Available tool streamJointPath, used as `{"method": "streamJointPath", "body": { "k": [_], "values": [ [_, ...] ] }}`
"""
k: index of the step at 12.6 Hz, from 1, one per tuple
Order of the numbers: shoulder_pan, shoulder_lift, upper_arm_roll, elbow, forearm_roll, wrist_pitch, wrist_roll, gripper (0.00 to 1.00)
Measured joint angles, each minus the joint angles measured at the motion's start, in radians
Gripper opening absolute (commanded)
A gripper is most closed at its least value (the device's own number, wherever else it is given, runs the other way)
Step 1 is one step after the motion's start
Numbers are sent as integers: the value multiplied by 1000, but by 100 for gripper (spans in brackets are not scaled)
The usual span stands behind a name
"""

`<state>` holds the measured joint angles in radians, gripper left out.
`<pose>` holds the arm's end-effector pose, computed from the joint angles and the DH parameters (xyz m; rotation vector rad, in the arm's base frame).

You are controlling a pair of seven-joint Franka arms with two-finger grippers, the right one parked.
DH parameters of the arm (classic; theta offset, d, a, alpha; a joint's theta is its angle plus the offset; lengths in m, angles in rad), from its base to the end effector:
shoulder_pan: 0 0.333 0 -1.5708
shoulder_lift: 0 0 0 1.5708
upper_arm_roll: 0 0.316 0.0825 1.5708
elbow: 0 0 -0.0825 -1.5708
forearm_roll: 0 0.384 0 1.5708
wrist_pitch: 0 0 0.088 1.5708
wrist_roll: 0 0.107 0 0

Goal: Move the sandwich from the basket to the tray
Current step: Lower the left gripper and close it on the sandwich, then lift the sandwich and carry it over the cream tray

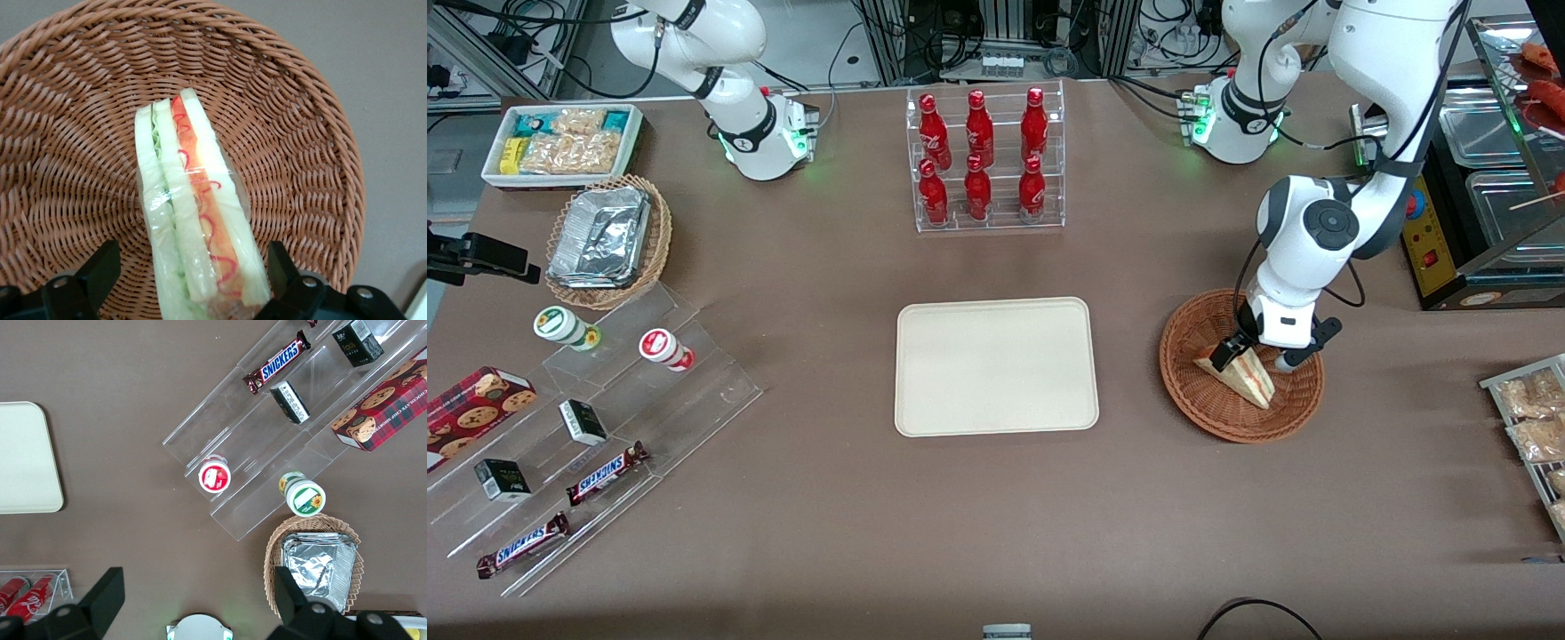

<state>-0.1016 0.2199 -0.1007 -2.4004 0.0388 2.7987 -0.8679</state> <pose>0.5068 -0.1066 0.2424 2.8850 0.9474 0.2313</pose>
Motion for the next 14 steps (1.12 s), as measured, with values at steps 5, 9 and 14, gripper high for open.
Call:
{"method": "streamJointPath", "body": {
  "k": [5, 9, 14],
  "values": [
    [0, 1, 2, 17, 0, 0, -3, 0],
    [-1, -63, 0, 51, 4, -116, 0, 0],
    [-127, -142, -30, 397, 10, -724, 1, 0]
  ]
}}
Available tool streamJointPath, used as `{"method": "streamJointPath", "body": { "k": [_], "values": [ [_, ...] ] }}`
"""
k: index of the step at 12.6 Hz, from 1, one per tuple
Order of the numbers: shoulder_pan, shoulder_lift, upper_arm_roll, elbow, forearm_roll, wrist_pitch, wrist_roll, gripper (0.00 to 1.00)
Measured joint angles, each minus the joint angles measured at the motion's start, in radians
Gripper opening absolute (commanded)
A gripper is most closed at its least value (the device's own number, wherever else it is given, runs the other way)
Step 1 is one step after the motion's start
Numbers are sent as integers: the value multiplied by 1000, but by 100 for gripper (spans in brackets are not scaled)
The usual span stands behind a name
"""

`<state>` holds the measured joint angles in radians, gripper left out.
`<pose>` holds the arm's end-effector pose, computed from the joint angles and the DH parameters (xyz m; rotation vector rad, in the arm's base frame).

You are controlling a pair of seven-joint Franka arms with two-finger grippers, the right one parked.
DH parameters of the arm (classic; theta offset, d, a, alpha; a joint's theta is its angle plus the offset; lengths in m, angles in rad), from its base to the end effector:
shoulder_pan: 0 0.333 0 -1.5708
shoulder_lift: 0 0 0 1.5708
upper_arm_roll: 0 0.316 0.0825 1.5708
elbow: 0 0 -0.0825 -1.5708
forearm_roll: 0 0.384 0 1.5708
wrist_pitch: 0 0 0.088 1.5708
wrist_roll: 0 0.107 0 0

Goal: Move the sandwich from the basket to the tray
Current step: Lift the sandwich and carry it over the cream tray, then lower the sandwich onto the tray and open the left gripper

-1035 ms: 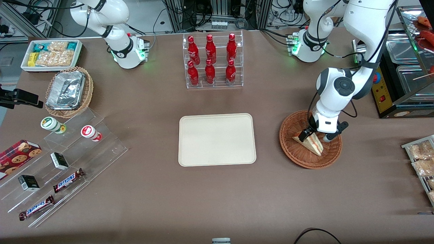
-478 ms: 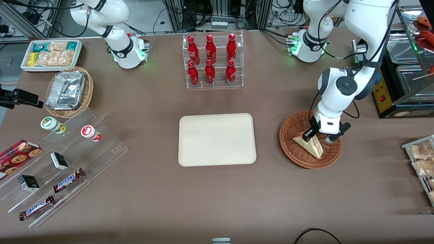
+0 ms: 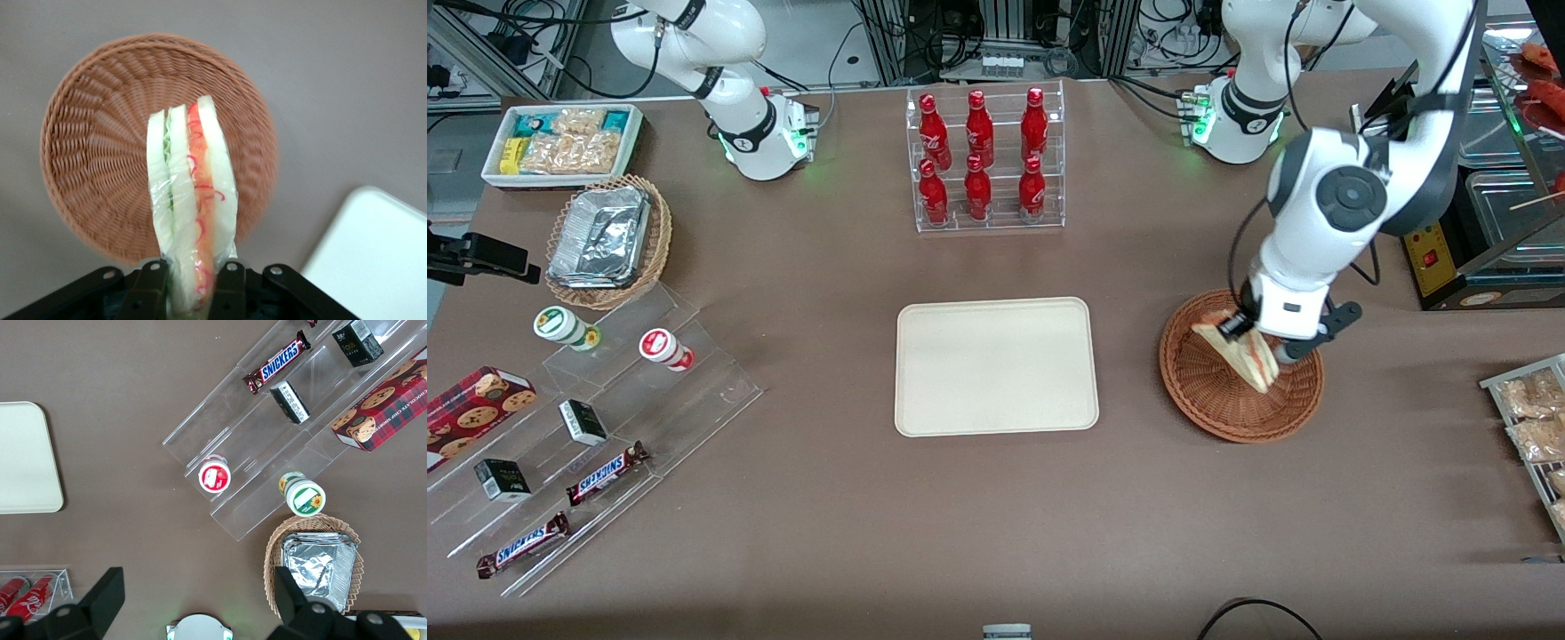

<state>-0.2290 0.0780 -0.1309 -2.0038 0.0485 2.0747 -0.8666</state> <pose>0.5342 -0.1972 0.4186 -3.0210 -0.7449 -0.0208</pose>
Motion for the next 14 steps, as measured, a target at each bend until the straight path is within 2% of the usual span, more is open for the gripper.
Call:
{"method": "streamJointPath", "body": {
  "k": [3, 8, 11, 14],
  "values": [
    [-151, 105, -4, 225, 0, -126, -24, 0],
    [-381, 387, -6, 452, 64, -118, -81, 0],
    [-445, 509, -6, 514, 70, 5, -80, 0],
    [-488, 564, -6, 513, 76, 120, -48, 0]
  ]
}}
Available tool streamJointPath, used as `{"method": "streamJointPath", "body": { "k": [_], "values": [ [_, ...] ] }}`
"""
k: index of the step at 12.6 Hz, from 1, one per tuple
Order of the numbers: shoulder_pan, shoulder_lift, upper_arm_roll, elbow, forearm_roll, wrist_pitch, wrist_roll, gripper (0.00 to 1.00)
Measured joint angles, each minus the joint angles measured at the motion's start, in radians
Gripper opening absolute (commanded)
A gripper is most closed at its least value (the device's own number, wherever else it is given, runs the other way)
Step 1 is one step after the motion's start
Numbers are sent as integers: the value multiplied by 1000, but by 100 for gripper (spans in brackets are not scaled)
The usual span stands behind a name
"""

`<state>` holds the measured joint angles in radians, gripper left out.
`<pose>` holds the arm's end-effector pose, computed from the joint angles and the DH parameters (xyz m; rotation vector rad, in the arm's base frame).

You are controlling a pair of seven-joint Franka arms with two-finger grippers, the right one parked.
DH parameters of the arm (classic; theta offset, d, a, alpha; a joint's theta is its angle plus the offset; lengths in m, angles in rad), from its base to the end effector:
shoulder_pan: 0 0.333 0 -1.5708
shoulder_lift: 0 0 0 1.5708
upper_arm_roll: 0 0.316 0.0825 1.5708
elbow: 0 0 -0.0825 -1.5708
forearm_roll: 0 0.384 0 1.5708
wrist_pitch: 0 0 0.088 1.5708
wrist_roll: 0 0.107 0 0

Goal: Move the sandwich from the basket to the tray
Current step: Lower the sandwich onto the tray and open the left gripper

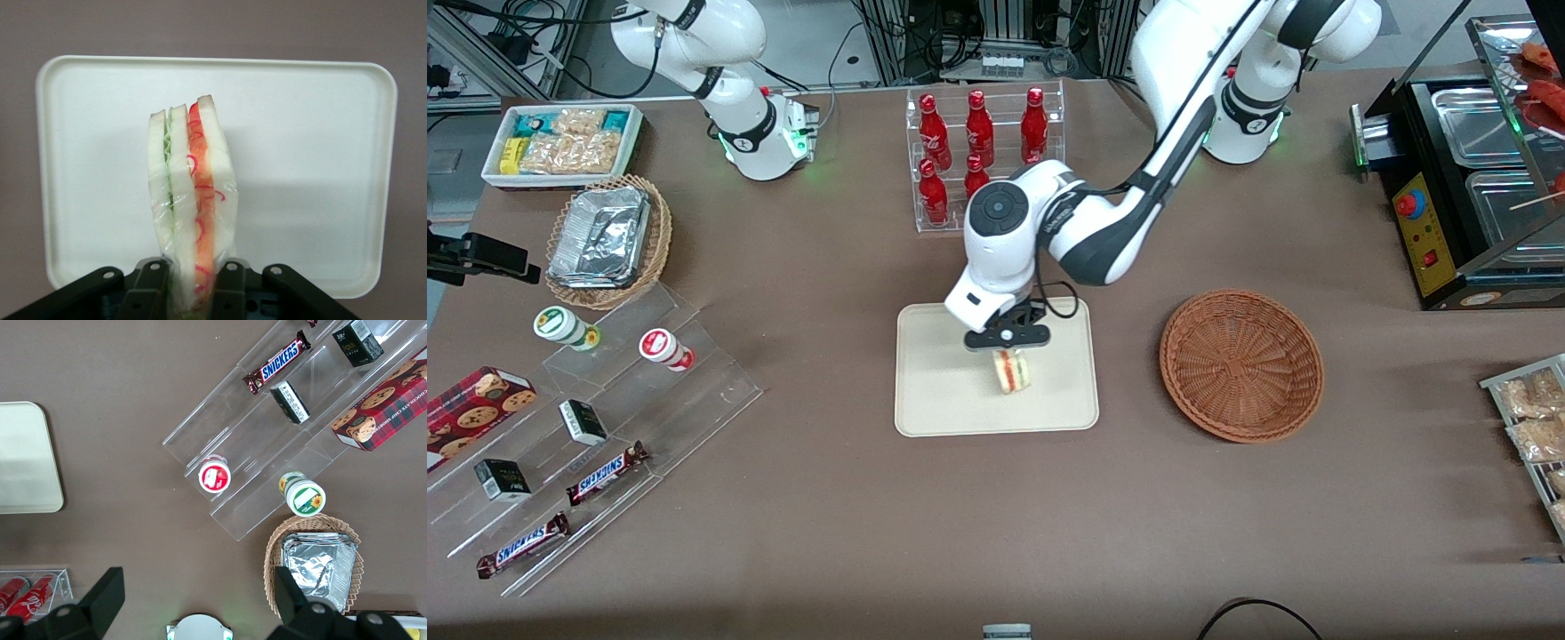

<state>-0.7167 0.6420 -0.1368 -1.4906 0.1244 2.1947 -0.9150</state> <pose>0.4886 -0.5275 0.3038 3.1010 0.0341 0.0949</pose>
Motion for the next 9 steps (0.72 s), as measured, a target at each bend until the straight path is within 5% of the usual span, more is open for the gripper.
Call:
{"method": "streamJointPath", "body": {
  "k": [9],
  "values": [
    [-7, 55, 8, -79, 4, 124, 163, 0]
  ]
}}
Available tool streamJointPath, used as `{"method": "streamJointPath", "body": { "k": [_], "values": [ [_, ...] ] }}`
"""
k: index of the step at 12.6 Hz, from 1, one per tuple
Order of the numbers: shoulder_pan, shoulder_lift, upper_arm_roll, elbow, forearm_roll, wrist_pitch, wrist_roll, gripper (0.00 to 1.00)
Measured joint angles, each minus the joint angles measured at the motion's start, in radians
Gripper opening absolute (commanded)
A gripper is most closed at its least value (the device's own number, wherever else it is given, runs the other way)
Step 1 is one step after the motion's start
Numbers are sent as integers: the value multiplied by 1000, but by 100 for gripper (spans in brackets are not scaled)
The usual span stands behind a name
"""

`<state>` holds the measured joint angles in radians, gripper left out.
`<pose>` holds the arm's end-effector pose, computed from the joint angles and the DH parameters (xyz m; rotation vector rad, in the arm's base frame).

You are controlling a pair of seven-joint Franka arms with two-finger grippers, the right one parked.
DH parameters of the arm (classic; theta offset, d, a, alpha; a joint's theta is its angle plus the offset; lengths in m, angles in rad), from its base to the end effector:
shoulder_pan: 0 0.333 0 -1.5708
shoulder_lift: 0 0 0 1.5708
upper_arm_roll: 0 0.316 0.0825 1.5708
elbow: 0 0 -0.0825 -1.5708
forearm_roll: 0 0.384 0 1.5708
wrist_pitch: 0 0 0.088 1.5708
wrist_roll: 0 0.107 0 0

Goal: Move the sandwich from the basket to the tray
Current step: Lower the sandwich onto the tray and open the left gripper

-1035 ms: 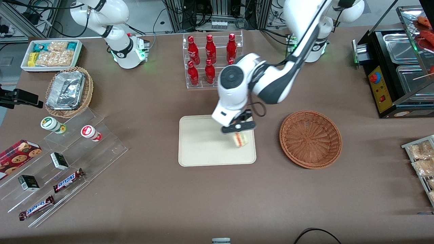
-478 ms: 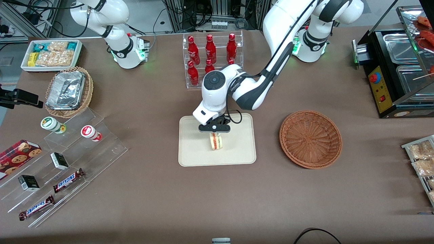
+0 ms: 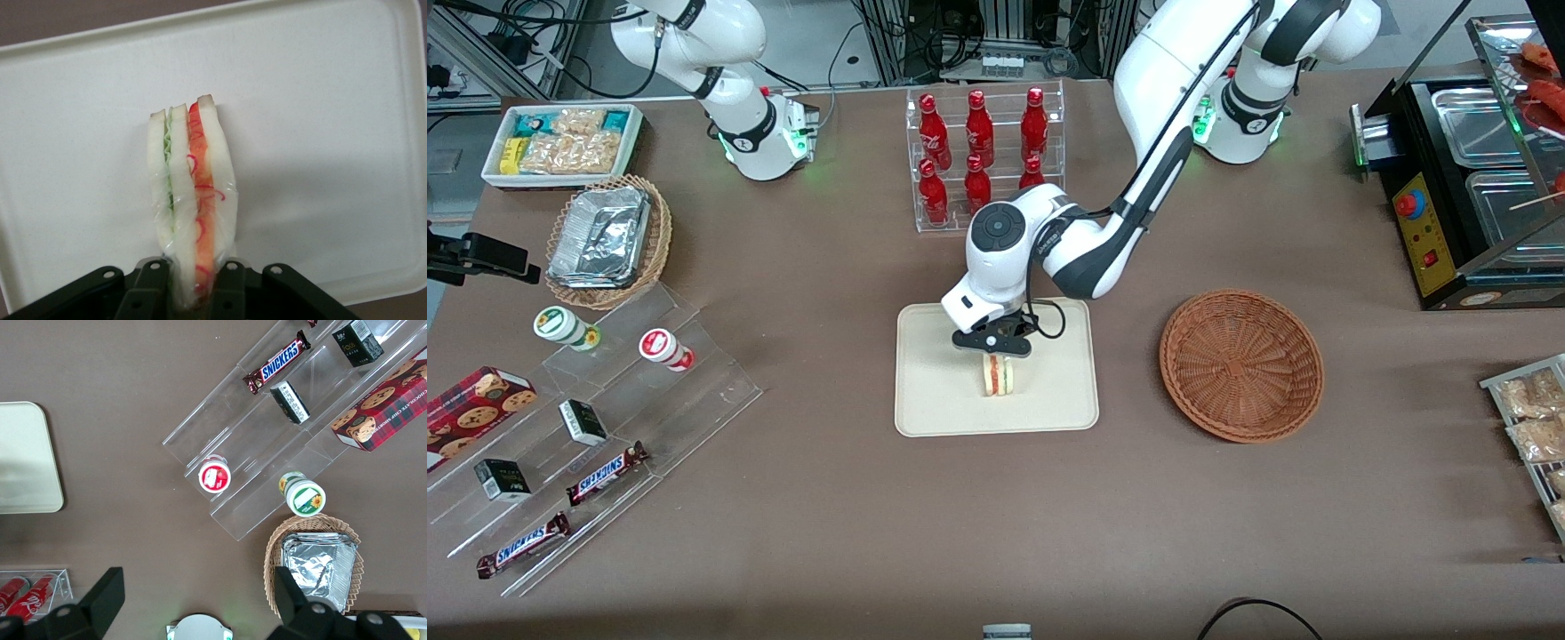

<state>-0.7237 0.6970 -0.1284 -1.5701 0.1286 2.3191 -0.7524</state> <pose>0.4776 -0.5221 0.2402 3.0996 -0.2367 0.0811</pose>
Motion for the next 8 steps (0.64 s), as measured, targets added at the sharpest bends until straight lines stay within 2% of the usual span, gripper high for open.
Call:
{"method": "streamJointPath", "body": {
  "k": [1, 2, 3, 8],
  "values": [
    [-1, 8, 0, -4, 0, 2, 0, 5],
    [-1, 17, 0, -6, 0, 5, 0, 56],
    [-1, 21, -1, -6, -1, 10, 0, 100],
    [4, -7, 0, 19, -4, 13, -127, 100]
  ]
}}
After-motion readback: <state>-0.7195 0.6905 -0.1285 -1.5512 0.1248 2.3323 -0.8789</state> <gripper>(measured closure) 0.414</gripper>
